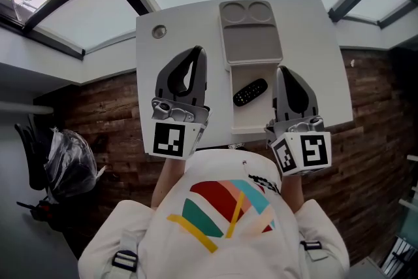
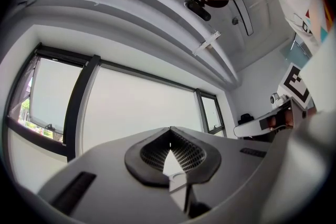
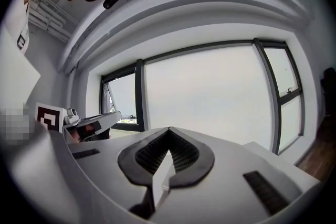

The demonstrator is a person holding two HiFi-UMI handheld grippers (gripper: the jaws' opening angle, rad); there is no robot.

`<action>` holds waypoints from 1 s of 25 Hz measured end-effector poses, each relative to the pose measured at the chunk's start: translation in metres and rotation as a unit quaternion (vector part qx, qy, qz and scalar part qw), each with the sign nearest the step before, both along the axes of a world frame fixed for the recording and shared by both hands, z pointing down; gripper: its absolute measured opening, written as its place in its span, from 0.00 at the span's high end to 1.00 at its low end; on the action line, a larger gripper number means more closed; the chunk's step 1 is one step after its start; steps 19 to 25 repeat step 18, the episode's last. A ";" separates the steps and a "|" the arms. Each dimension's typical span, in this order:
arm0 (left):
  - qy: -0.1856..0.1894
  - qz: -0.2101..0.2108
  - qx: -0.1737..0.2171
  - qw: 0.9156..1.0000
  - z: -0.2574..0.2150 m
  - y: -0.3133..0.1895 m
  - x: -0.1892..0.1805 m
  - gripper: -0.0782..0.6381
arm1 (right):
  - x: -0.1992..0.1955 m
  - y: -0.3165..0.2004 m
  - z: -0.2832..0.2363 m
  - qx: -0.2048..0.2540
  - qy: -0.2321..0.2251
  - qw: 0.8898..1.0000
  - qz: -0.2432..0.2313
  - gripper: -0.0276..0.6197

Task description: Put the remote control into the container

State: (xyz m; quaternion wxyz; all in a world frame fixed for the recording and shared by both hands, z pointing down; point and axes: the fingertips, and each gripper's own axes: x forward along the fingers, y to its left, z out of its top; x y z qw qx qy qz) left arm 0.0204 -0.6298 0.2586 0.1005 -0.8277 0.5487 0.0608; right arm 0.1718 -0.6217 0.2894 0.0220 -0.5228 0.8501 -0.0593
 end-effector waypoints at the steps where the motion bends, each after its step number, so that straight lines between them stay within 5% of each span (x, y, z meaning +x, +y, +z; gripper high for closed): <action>1: -0.001 0.000 -0.003 1.000 0.003 -0.001 0.000 0.88 | 0.000 0.000 0.001 0.001 -0.002 1.000 0.003 0.95; 25: 0.002 -0.012 0.000 1.000 0.004 -0.006 -0.019 0.88 | -0.017 -0.007 0.020 -0.026 -0.002 1.000 -0.006 0.95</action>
